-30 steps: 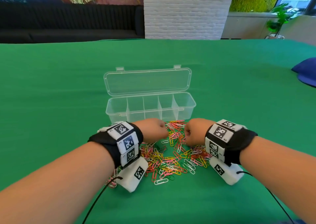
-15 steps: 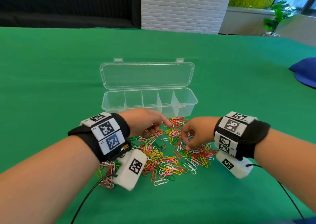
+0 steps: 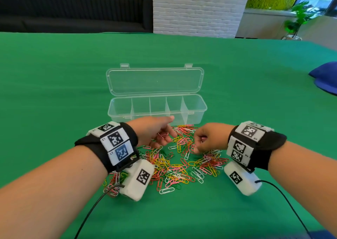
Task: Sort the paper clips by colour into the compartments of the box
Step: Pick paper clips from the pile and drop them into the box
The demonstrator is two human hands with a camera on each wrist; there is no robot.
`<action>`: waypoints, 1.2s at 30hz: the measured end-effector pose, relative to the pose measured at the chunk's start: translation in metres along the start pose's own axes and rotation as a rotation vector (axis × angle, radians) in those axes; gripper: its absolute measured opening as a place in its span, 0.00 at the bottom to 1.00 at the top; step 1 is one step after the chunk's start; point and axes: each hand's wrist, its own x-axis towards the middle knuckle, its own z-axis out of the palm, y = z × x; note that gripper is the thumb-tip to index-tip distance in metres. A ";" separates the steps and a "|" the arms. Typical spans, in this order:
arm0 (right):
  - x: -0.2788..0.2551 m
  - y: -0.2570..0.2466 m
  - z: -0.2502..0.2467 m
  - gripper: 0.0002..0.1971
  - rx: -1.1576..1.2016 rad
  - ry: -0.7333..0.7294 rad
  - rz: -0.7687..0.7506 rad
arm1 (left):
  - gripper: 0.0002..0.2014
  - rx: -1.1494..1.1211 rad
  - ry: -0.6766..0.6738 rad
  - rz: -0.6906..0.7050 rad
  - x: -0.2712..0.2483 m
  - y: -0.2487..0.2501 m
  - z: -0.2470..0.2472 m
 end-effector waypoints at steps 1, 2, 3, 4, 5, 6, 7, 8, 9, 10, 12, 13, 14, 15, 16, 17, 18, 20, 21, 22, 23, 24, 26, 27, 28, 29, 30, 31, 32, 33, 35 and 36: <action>-0.002 0.003 -0.004 0.13 0.050 0.022 -0.007 | 0.22 0.134 0.029 -0.001 -0.001 0.002 0.002; -0.004 0.005 -0.008 0.13 0.105 0.036 -0.012 | 0.20 0.315 0.063 0.002 -0.001 0.004 0.003; -0.006 0.008 -0.011 0.14 0.157 0.041 -0.014 | 0.19 0.514 0.099 0.018 0.000 0.005 0.003; -0.007 0.011 -0.013 0.14 0.197 0.039 -0.014 | 0.17 0.679 0.132 0.048 0.000 0.005 0.003; -0.008 0.014 -0.014 0.14 0.227 0.031 -0.010 | 0.16 0.774 0.163 0.083 0.002 0.005 0.003; -0.009 0.016 -0.014 0.14 0.247 0.021 -0.005 | 0.14 0.811 0.180 0.103 0.003 0.006 0.004; -0.009 0.019 -0.013 0.14 0.259 0.009 0.003 | 0.11 0.822 0.187 0.115 0.004 0.006 0.007; -0.009 0.022 -0.012 0.14 0.268 -0.003 0.013 | 0.09 0.836 0.191 0.128 0.005 0.007 0.009; -0.009 0.025 -0.010 0.14 0.273 -0.015 0.026 | 0.08 0.857 0.193 0.138 0.007 0.008 0.012; -0.008 0.027 -0.008 0.14 0.279 -0.023 0.041 | 0.07 0.884 0.195 0.149 0.009 0.009 0.016; -0.007 0.031 -0.003 0.13 0.350 -0.031 0.083 | 0.06 0.942 0.205 0.165 0.012 0.013 0.022; -0.005 0.033 0.000 0.13 0.428 -0.031 0.104 | 0.06 0.971 0.210 0.168 0.013 0.015 0.024; -0.004 0.034 0.002 0.13 0.514 -0.022 0.119 | 0.06 0.998 0.216 0.169 0.014 0.016 0.027; -0.004 0.034 0.003 0.14 0.583 -0.004 0.124 | 0.05 1.025 0.222 0.170 0.015 0.018 0.029; -0.004 0.035 0.004 0.15 0.623 0.014 0.121 | 0.06 1.048 0.228 0.175 0.016 0.020 0.031; -0.003 0.037 0.005 0.15 0.642 0.026 0.109 | 0.06 1.064 0.230 0.180 0.017 0.022 0.033; -0.003 0.038 0.006 0.15 0.648 0.027 0.090 | 0.06 1.076 0.227 0.184 0.019 0.023 0.035; -0.004 0.040 0.007 0.14 0.644 0.013 0.052 | 0.05 1.096 0.217 0.183 0.021 0.026 0.038; -0.005 0.040 0.007 0.13 0.653 0.010 0.040 | 0.04 1.107 0.212 0.179 0.022 0.026 0.038; -0.005 0.040 0.007 0.12 0.672 0.015 0.040 | 0.04 1.117 0.208 0.178 0.024 0.027 0.039; -0.003 0.040 0.007 0.10 0.701 0.026 0.050 | 0.04 1.126 0.206 0.177 0.025 0.027 0.039; -0.002 0.039 0.007 0.09 0.732 0.036 0.071 | 0.04 1.133 0.207 0.179 0.025 0.027 0.039; 0.001 0.037 0.006 0.11 0.761 0.026 0.125 | 0.05 1.136 0.200 0.184 0.025 0.028 0.037; 0.002 0.037 0.006 0.14 0.757 0.001 0.148 | 0.06 1.135 0.190 0.184 0.026 0.028 0.036; 0.003 0.037 0.005 0.17 0.749 -0.028 0.163 | 0.06 1.134 0.179 0.181 0.026 0.027 0.036; 0.004 0.037 0.005 0.18 0.745 -0.049 0.174 | 0.06 1.131 0.170 0.176 0.026 0.027 0.035; 0.004 0.038 0.005 0.18 0.753 -0.059 0.187 | 0.06 1.122 0.164 0.171 0.026 0.027 0.034; 0.005 0.038 0.005 0.18 0.772 -0.060 0.204 | 0.07 1.114 0.160 0.169 0.026 0.026 0.033; 0.005 0.038 0.006 0.18 0.794 -0.054 0.222 | 0.09 1.112 0.160 0.171 0.027 0.025 0.032; 0.006 0.037 0.006 0.18 0.812 -0.043 0.237 | 0.10 1.118 0.160 0.173 0.027 0.024 0.031; 0.008 0.035 0.006 0.19 0.813 -0.021 0.257 | 0.09 1.123 0.158 0.177 0.028 0.023 0.030; 0.009 0.034 0.006 0.20 0.789 -0.010 0.254 | 0.09 1.116 0.152 0.176 0.029 0.023 0.029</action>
